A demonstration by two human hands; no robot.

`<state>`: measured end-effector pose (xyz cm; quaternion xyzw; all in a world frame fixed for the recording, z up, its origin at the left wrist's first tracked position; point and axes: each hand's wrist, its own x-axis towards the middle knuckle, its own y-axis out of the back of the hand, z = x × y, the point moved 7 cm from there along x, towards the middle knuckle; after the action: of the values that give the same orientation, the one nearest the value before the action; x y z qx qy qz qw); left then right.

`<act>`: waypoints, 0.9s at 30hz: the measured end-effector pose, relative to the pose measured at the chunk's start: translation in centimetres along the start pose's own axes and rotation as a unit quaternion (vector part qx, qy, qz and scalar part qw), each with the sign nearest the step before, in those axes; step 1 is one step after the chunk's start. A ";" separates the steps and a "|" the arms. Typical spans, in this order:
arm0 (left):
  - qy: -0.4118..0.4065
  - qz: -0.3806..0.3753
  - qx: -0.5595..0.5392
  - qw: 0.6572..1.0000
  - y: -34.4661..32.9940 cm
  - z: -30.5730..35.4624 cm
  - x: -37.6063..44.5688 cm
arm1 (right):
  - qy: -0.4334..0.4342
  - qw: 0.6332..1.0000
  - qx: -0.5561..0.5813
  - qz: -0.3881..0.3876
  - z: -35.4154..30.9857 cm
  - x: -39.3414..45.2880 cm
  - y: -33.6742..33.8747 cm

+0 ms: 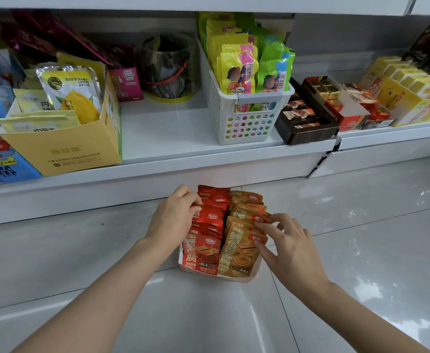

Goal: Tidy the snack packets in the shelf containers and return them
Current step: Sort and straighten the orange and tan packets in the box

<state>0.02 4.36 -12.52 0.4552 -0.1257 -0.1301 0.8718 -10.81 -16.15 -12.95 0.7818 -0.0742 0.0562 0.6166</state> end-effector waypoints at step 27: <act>-0.045 -0.075 -0.026 0.996 -1.1 0.1 -1.6 | -0.024 0.983 0.171 -0.065 0.6 0.8 -1.6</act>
<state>-1.70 4.18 -13.54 0.4342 -0.1265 -0.2183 0.8648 -9.70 -16.44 -14.49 0.8798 -0.0274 0.0097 0.4745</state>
